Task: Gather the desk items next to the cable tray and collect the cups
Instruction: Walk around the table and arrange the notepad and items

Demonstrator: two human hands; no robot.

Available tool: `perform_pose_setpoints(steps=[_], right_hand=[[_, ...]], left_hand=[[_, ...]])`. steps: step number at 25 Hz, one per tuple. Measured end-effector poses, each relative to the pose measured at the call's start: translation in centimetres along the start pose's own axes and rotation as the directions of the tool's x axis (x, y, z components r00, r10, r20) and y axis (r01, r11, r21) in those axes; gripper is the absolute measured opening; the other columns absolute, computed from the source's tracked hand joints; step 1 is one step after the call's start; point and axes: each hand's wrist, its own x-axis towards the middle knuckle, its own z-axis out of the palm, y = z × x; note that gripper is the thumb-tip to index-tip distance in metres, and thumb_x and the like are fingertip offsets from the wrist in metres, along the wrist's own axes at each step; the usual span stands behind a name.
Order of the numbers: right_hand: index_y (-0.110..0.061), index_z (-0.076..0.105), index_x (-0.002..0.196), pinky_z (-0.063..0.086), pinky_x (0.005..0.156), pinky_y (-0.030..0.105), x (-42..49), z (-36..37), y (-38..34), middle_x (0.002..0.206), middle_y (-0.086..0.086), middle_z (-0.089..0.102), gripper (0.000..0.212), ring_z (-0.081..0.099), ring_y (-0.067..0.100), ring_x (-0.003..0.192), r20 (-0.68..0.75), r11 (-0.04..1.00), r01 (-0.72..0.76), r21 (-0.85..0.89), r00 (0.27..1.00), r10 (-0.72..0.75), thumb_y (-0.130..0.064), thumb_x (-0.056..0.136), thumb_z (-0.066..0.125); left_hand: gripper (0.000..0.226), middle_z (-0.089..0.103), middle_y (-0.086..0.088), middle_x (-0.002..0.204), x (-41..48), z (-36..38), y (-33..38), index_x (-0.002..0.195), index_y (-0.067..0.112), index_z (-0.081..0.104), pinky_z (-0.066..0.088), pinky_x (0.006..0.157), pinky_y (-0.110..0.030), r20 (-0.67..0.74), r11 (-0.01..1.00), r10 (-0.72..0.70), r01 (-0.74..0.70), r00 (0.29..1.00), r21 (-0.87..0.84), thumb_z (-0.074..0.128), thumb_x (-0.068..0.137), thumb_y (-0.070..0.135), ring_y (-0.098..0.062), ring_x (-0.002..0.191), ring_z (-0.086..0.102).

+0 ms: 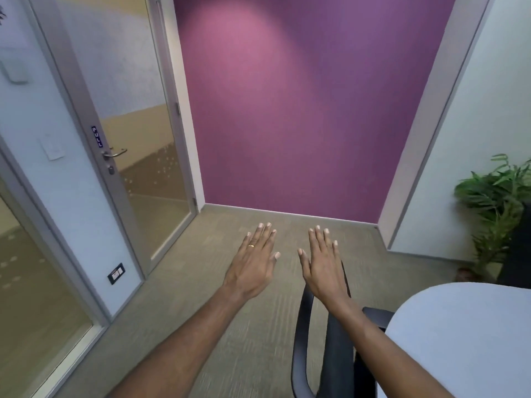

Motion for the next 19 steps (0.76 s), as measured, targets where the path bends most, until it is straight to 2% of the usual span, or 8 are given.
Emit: perform_pose_setpoints(steps=[9,15,19], right_hand=[[-0.017,0.015,0.158,0.003,0.127,0.039,9.8,6.9,5.4,0.167,0.001,0.01,0.061,-0.001,0.014,0.155,-0.072,0.98,-0.181,-0.084,0.982,0.175,-0.045,0.106,0.027],[-0.016,0.019,0.158,0.001,0.126,0.037,14.9,7.9,6.6,0.166,0.002,0.015,0.062,0.001,0.014,0.155,-0.17,0.909,-0.395,-0.133,0.913,0.372,-0.047,0.105,0.028],[-0.015,0.02,0.158,0.004,0.127,0.038,17.2,7.8,9.0,0.166,0.002,0.016,0.063,0.003,0.014,0.155,-0.203,0.844,-0.516,-0.146,0.851,0.485,-0.048,0.104,0.03]], left_hand=[[0.061,-0.007,0.005,0.171,15.8,8.5,-4.5,0.163,0.02,0.003,-0.006,0.129,-0.034,0.025,0.96,0.24,-0.233,0.971,-0.154,0.018,0.109,0.043,-0.008,0.156,-0.015],[0.062,-0.008,0.003,0.171,25.6,11.1,-7.8,0.163,0.019,0.002,-0.007,0.129,-0.034,0.024,0.879,0.425,-0.407,0.905,-0.248,0.019,0.108,0.042,-0.009,0.156,-0.016],[0.061,-0.006,0.003,0.171,30.8,12.9,-7.4,0.163,0.019,0.004,-0.008,0.128,-0.033,0.005,0.81,0.495,-0.459,0.869,-0.365,0.021,0.109,0.041,-0.008,0.156,-0.015]])
